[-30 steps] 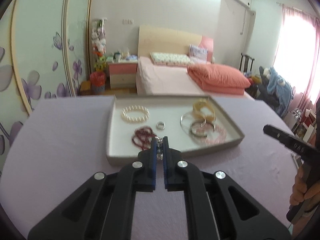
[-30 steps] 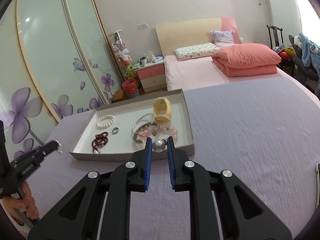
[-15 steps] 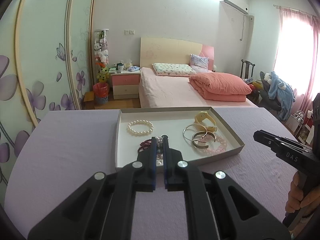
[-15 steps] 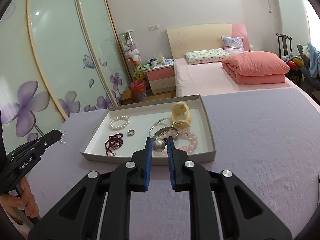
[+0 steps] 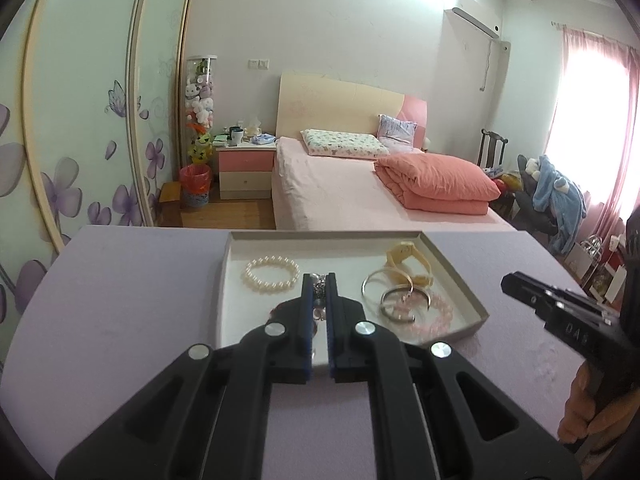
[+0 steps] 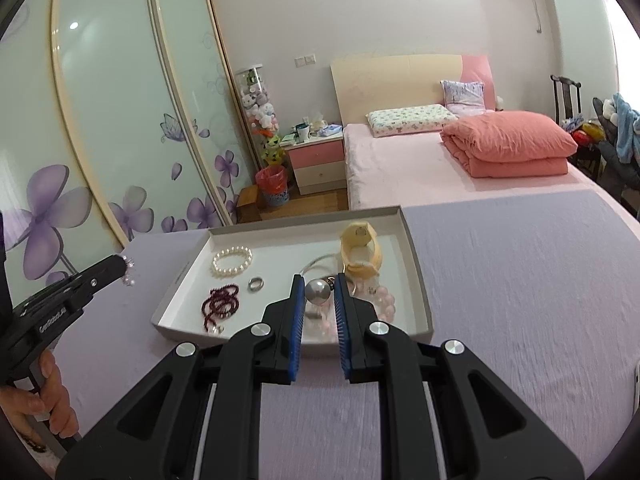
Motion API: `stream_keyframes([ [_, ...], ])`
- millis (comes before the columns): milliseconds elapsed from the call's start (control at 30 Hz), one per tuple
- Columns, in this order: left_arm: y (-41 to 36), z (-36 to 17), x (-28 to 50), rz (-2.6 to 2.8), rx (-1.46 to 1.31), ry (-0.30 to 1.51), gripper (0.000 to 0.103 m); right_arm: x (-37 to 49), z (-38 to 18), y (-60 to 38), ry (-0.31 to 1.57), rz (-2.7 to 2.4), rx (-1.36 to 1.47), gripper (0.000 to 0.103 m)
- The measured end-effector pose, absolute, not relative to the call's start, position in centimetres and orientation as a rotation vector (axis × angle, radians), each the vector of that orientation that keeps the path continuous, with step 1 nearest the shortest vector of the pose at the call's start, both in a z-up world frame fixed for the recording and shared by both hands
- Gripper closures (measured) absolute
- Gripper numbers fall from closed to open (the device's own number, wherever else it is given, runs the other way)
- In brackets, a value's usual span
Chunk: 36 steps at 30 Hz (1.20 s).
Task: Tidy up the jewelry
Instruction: 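Lower the cluster earring into the tray and open the left tool while the right carries the pearl earring, then lower the pearl drop earring into the tray and open the right tool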
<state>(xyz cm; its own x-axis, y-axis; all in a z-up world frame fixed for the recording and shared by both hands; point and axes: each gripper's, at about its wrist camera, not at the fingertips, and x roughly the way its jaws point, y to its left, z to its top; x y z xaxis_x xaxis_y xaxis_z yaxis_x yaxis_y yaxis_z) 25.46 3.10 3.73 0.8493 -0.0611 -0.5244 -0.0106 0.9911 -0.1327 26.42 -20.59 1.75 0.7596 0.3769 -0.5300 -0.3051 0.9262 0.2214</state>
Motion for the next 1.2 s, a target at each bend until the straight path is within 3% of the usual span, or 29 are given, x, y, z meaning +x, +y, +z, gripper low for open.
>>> stream_keyframes([
  [433, 1.3, 0.5, 33.8, -0.047, -0.136, 0.619, 0.096, 29.6, 0.8, -20.4, 0.614, 0.366, 0.113, 0.087],
  [800, 2.3, -1.8, 35.2, -0.026, -0.152, 0.666, 0.094, 30.5, 0.0, -19.9, 0.639, 0.354, 0.113, 0.087],
  [900, 2.8, -1.7, 35.0, -0.010, -0.172, 0.661, 0.067, 30.5, 0.1, -19.7, 0.642, 0.354, 0.111, 0.087],
  [1200, 5.9, 0.2, 31.4, 0.028, -0.204, 0.595, 0.036, 30.8, 0.1, -19.1, 0.641, 0.355, 0.104, 0.087],
])
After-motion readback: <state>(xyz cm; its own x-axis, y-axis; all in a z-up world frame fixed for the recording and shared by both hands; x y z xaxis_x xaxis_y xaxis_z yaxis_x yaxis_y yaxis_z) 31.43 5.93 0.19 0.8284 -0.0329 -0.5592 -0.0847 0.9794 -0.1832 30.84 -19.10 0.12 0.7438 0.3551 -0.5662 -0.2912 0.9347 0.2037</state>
